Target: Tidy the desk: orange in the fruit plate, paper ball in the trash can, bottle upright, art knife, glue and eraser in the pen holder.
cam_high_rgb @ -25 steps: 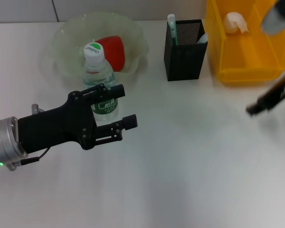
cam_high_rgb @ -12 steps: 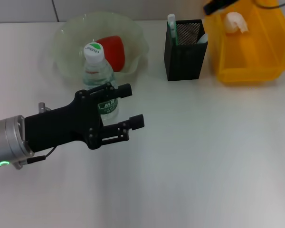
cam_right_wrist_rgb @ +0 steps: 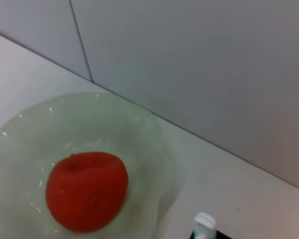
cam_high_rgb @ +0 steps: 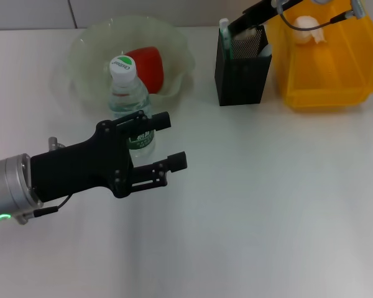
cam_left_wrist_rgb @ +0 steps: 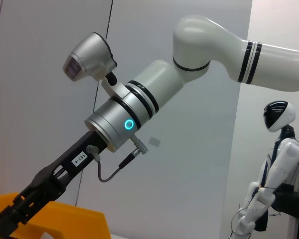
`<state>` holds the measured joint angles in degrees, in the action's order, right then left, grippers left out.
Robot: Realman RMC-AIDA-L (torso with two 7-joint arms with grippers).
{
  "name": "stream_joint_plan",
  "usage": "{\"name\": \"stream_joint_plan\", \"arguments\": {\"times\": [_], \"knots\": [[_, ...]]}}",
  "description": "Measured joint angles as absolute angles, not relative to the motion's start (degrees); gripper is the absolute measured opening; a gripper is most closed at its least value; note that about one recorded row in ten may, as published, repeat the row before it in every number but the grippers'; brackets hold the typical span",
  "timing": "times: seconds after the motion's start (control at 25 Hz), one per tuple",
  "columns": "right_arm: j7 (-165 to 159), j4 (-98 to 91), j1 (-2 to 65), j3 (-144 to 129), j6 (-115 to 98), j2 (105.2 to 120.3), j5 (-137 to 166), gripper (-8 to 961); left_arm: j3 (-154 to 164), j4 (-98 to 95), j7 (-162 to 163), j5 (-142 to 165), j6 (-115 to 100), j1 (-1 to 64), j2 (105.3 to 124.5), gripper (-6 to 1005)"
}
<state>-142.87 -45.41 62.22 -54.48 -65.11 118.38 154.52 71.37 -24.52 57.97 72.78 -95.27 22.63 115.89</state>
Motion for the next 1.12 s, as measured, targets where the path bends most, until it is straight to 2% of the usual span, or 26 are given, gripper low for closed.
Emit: {"name": "stream_joint_plan", "arguments": {"times": [0.2,0.32,0.36,0.4,0.48,0.68,0.76,0.84,0.96,1.12], "knots": [[-142.5,-46.3,61.4,-54.4,-66.0,118.37,153.3,481,71.4,-24.5,57.9,72.8,-95.3,22.3,115.81,774],[-142.1,-51.0,58.6,-54.3,-69.0,118.35,151.1,546,71.2,-24.5,57.9,72.8,-95.3,22.2,115.73,775],[-140.7,-57.2,54.5,-54.1,-73.8,118.39,146.7,567,71.0,-24.5,58.1,72.8,-95.5,22.2,115.59,775],[-140.7,-57.2,54.5,-54.1,-73.8,118.39,146.7,573,70.9,-24.5,58.2,72.8,-95.7,22.1,115.5,775],[-137.6,-65.8,48.1,-53.8,-80.9,118.35,138.0,586,70.9,-24.5,58.5,72.8,-96.0,22.1,115.16,776],[-124.0,-76.6,29.7,-53.6,-97.2,117.09,108.8,619,70.9,-24.5,59.4,72.8,-97.0,21.9,113.83,775],[-109.2,-71.0,19.8,-53.4,-103.0,117.14,98.5,642,71.2,-24.6,59.9,73.0,-97.7,21.9,113.13,775],[-105.0,-67.8,17.9,-53.2,-104.0,117.25,97.3,675,71.1,-25.0,60.6,73.7,-98.3,21.9,112.61,775],[-88.2,-49.5,15.8,-52.1,-107.7,116.98,97.2,726,70.9,-25.8,61.9,74.7,-99.0,21.9,112.15,775],[-78.0,-37.9,16.7,-51.5,-109.0,116.34,97.4,726,70.6,-26.1,63.7,75.7,-99.2,21.9,111.76,774]]}}
